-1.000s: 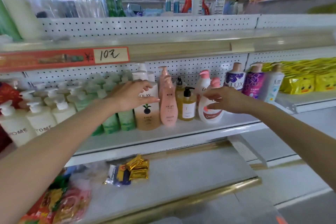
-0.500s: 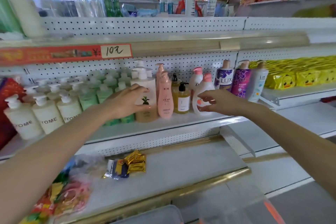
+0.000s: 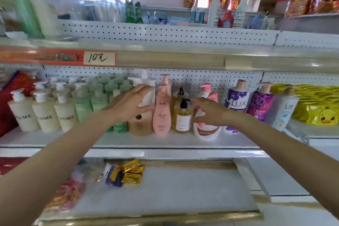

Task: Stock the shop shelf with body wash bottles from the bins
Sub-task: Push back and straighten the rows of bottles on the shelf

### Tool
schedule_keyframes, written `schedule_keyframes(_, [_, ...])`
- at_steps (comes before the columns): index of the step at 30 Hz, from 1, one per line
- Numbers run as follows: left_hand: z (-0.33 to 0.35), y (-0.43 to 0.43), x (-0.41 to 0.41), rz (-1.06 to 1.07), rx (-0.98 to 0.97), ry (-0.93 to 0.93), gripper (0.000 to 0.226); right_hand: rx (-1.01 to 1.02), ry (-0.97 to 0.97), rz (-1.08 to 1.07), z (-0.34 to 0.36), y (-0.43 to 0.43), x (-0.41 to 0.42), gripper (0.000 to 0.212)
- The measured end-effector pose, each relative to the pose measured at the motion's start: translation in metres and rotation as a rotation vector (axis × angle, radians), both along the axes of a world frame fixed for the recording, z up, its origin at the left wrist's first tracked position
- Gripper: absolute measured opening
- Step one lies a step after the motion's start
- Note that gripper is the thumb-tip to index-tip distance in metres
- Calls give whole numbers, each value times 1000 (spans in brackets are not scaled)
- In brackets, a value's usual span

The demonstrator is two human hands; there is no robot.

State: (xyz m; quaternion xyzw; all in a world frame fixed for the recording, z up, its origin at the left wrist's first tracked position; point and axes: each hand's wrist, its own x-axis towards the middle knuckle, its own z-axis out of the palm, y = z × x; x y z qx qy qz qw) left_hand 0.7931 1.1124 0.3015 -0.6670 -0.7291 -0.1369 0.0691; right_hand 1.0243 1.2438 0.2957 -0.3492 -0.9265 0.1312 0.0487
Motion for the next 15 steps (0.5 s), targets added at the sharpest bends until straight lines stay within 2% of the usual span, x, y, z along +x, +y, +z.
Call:
schedule_keyframes(4, [-1,19,26,-8,47,-34,73,-36,54,94,-3,19,6,57])
schedule_keyframes(10, [1,46,27,22,26,-14,74,-69,143,149,-15,39,4,79])
schedule_keyframes(15, [5,73,24,29,21,-52,73,-47,105,163,-28,51,1,80])
